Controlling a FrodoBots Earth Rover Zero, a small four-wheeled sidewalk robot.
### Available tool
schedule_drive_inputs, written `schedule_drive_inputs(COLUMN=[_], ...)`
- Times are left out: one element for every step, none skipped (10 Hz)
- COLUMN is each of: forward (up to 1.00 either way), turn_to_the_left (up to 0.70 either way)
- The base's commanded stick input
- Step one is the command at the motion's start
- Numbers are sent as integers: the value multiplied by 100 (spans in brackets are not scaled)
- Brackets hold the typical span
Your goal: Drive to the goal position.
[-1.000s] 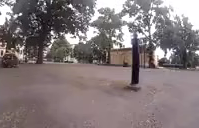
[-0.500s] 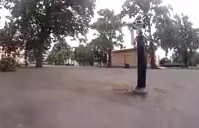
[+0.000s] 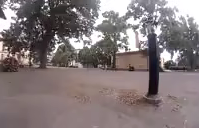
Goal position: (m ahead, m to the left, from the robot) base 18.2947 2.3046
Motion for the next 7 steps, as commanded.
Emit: schedule_drive_inputs(forward=[60,60,60,60,60,60,60], turn_to_the_left=[0,0,0,0,0,0,0])
